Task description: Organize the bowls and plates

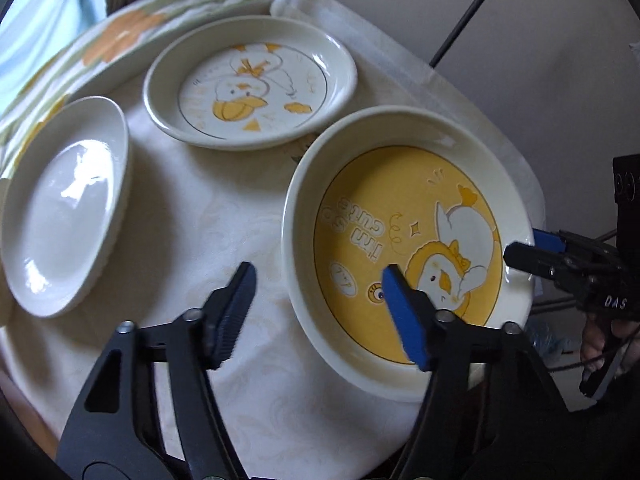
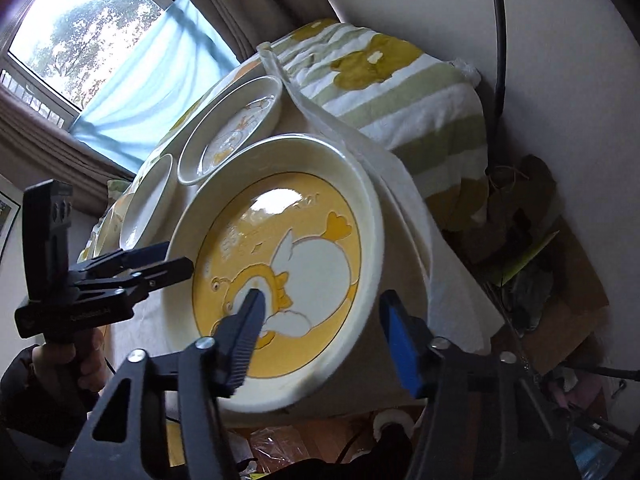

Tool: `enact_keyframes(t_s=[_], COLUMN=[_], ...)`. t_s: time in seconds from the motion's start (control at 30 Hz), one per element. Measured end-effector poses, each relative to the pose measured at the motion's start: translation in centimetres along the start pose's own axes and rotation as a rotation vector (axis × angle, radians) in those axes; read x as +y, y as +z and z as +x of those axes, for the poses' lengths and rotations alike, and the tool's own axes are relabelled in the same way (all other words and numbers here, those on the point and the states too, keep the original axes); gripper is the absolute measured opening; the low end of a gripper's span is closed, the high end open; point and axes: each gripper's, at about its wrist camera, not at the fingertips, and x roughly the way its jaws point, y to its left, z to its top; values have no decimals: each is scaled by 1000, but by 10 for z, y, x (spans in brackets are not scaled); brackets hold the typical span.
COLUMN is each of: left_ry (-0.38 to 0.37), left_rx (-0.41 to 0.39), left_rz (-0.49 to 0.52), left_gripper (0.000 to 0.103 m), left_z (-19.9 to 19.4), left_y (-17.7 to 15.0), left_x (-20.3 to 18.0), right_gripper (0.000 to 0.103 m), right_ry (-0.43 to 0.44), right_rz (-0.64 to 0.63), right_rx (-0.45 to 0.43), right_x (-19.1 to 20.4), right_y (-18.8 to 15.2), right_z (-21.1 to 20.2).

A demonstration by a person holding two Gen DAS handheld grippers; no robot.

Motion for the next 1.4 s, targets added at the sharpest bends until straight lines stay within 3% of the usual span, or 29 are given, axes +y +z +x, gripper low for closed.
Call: enact_keyframes(t_s=[0.07, 0.1, 0.27, 0.87, 1.13, 1.4], left_ry=[-12, -17, -40, -1, 50, 154], left_rx=[19, 26, 41, 15, -57, -130], left_rz=[-1, -2, -31, -2, -129, -334], left_gripper=[38, 33, 24, 24, 24, 24], left_z=[7, 8, 12, -5, -59, -126], left_y=[1, 1, 3, -2, -29, -90], left_x=[0, 2, 5, -7, 12, 59], right_gripper=[34, 32, 16, 16, 16, 16], right_ry=[2, -9, -30, -49, 1, 117], right_rz=[4, 3, 11, -78, -220, -424], right_rx=[2, 4, 6, 39, 83, 160], right_x=[-3, -4, -9, -5, 37, 115], right_y=[2, 4, 8, 24, 38, 38], right_z=[2, 3, 5, 5, -5, 18])
